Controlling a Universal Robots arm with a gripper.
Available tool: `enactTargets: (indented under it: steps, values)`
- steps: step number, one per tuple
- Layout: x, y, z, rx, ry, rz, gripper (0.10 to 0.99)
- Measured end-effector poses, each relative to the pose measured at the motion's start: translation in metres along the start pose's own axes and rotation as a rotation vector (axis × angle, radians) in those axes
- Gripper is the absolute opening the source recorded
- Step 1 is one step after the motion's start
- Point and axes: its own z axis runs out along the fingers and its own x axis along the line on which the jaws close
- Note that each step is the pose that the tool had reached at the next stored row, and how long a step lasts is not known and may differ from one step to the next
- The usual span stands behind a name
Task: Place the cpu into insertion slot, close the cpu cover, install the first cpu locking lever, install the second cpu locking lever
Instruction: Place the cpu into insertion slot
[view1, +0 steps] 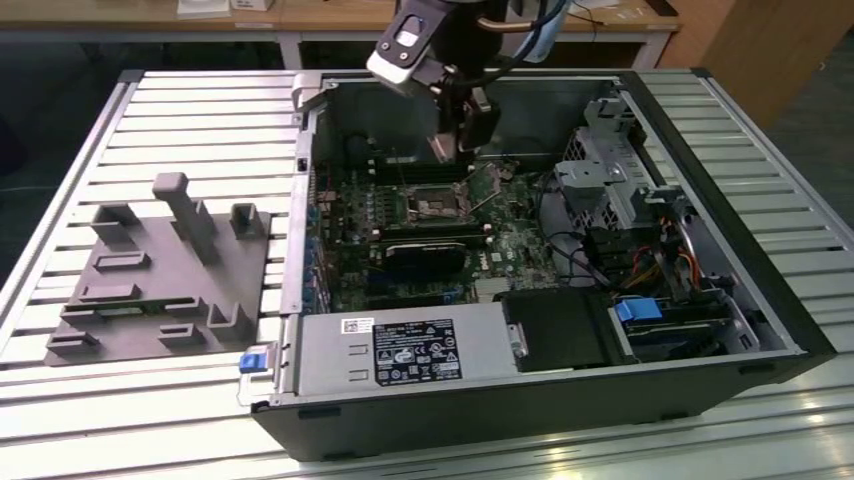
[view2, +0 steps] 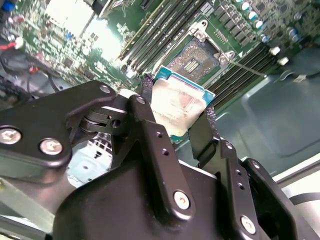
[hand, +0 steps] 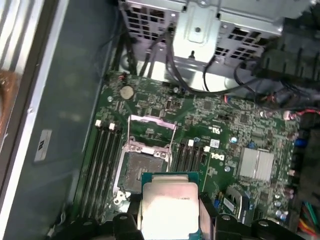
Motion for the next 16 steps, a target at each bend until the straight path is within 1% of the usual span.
enactTargets:
  steps: [4, 8, 9, 11, 16]
  values:
    - [-0.0001, -0.0003, 0.0031, -0.001, -0.0057, 0.072, 0.537]
    - [-0.0001, -0.0006, 0.0081, -0.002, -0.0113, 0.145, 0.537]
    - [0.0000, -0.0007, 0.0095, -0.003, -0.0122, 0.156, 0.537]
    - [0.0014, -0.0007, 0.0125, -0.003, -0.0132, 0.166, 0.537]
    - [0.0081, -0.0002, 0.0219, -0.003, -0.0133, 0.169, 0.537]
